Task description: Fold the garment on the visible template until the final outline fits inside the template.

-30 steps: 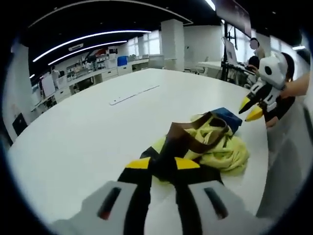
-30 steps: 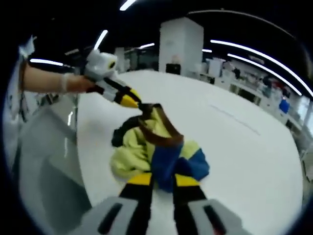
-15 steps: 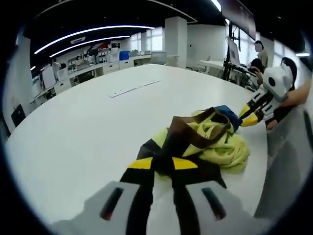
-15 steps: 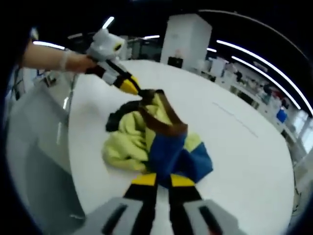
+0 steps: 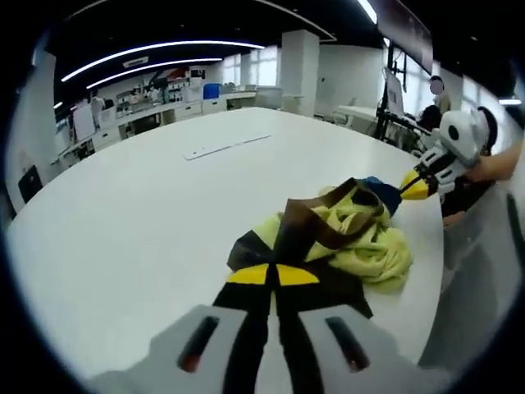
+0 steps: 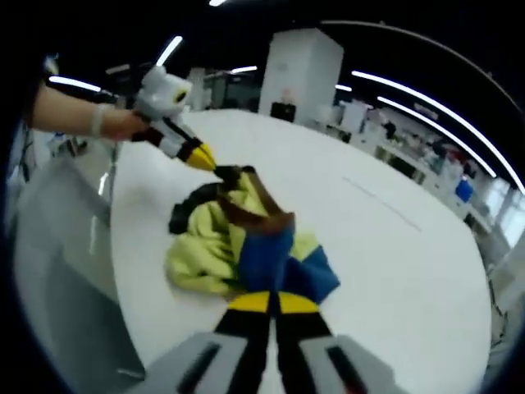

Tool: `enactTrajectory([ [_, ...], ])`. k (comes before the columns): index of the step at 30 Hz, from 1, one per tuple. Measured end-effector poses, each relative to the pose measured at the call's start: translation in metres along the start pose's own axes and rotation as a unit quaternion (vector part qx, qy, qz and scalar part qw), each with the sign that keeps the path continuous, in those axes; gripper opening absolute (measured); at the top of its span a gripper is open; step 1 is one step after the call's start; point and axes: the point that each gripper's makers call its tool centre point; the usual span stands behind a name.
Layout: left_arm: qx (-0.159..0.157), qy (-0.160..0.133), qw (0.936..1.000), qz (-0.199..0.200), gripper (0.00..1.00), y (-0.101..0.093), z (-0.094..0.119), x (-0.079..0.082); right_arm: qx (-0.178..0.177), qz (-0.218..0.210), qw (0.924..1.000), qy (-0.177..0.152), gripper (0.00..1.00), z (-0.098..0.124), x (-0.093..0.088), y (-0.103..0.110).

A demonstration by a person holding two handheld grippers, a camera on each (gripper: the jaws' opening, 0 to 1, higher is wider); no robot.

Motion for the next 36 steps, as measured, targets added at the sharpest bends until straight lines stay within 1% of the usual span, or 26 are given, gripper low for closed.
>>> enactTrajectory([
  [1,0.001,-0.003,1.0,0.004,0.0,0.0,0.001,0.003,-0.008,-0.007,0.9999,-0.008,0.0,0.004,0.008,-0.004],
  [3,0.005,-0.007,0.9999,0.006,0.0,0.002,0.005,0.006,-0.011,-0.011,0.9997,-0.016,0.0,0.009,0.015,-0.01],
  [4,0.009,-0.012,0.9999,0.008,0.0,0.005,0.008,0.009,-0.019,-0.014,0.9994,-0.024,0.0,0.013,0.021,-0.015],
  [6,0.008,-0.021,0.9995,0.02,0.0,0.005,0.011,0.018,-0.026,-0.02,0.9987,-0.04,0.0,0.021,0.032,-0.023],
  [8,0.015,-0.032,0.9992,0.016,0.0,0.005,0.018,0.033,-0.03,-0.031,0.9977,-0.053,0.0,0.025,0.04,-0.03],
  [10,0.023,-0.047,0.9986,0.013,0.0,0.006,0.025,0.048,-0.036,-0.035,0.9965,-0.067,0.0,0.032,0.051,-0.036],
  [12,0.019,-0.074,0.9968,0.02,0.0,0.006,0.031,0.067,-0.037,-0.042,0.9947,-0.086,0.0,0.038,0.062,-0.04],
  [13,0.024,-0.087,0.9956,0.029,0.0,0.009,0.035,0.076,-0.039,-0.044,0.9942,-0.09,0.0,0.041,0.065,-0.042],
  [14,0.024,-0.09,0.9952,0.03,0.0,0.009,0.036,0.079,-0.041,-0.043,0.9935,-0.097,0.0,0.045,0.07,-0.045],
  [15,0.029,-0.097,0.9945,0.027,0.0,0.012,0.041,0.085,-0.045,-0.041,0.993,-0.101,0.0,0.047,0.074,-0.047],
  [16,0.032,-0.106,0.9936,0.024,0.0,0.014,0.044,0.091,-0.048,-0.034,0.9921,-0.111,0.0,0.052,0.081,-0.05],
  [18,0.037,-0.122,0.9916,0.024,0.0,0.017,0.052,0.106,-0.057,-0.031,0.9898,-0.127,0.0,0.061,0.095,-0.052],
  [19,0.04,-0.136,0.9897,0.023,0.0,0.017,0.057,0.117,-0.061,-0.026,0.989,-0.132,0.0,0.064,0.101,-0.052],
  [21,0.045,-0.148,0.9877,0.02,0.0,0.02,0.064,0.129,-0.064,-0.02,0.9866,-0.148,0.0,0.07,0.115,-0.054],
  [22,0.047,-0.153,0.9869,0.019,0.0,0.024,0.067,0.132,-0.066,-0.019,0.9856,-0.155,0.0,0.072,0.12,-0.055],
  [23,0.047,-0.158,0.9861,0.019,0.0,0.026,0.069,0.136,-0.069,-0.012,0.9836,-0.166,0.0,0.078,0.129,-0.055],
  [26,0.049,-0.18,0.9822,0.026,0.0,0.032,0.08,0.15,-0.073,-0.011,0.9809,-0.18,0.0,0.083,0.142,-0.06],
  [27,0.05,-0.184,0.9814,0.023,0.0,0.032,0.083,0.154,-0.076,-0.007,0.9794,-0.187,0.0,0.087,0.15,-0.06],
  [31,0.059,-0.206,0.9767,0.01,0.0,0.037,0.097,0.175,-0.078,0.0,0.9755,-0.206,0.0,0.101,0.168,-0.061],
  [32,0.062,-0.212,0.9752,0.006,0.0,0.035,0.103,0.183,-0.08,-0.002,0.9732,-0.216,0.0,0.105,0.174,-0.063],
  [35,0.067,-0.233,0.9703,-0.003,0.0,0.036,0.115,0.202,-0.085,-0.001,0.9687,-0.233,0.0,0.116,0.188,-0.066],
  [36,0.069,-0.246,0.9667,-0.006,0.0,0.036,0.12,0.211,-0.086,-0.006,0.9667,-0.241,0.0,0.121,0.195,-0.068],
])
Point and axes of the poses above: the point that each gripper's makers call its tool centre point, and the gripper's own axes: z roughly backward along the fingers, y roughly to its left, x roughly out of its top, and after that the axes turned 4 degrees about -z, right-handed
